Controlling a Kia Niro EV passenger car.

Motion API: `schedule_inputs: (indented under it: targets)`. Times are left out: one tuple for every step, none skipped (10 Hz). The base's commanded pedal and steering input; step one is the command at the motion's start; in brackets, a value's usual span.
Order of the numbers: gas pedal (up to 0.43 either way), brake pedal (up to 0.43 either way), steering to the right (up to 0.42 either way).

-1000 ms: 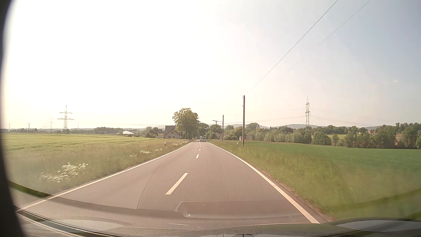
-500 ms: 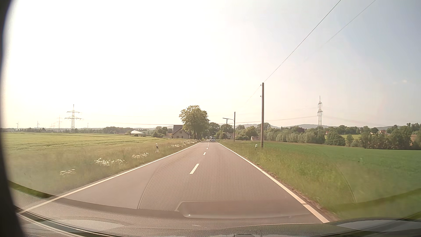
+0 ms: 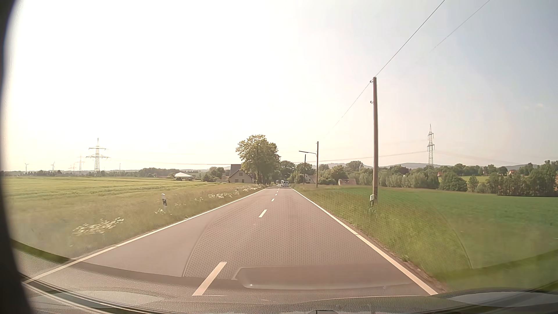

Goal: Follow the waypoints while adhering to traffic rules and regulations

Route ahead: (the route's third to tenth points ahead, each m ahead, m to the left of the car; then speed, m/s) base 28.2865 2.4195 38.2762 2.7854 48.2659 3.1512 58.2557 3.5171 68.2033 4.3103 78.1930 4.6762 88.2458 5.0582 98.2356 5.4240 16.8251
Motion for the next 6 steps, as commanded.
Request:
schedule_inputs:
  targets:
    - [0.189, 0.000, -0.010]
    - [0.189, 0.000, -0.010]
    - [0.189, 0.000, -0.010]
    - [0.189, 0.000, -0.010]
    - [0.189, 0.000, -0.010]
    - [0.189, 0.000, -0.009]
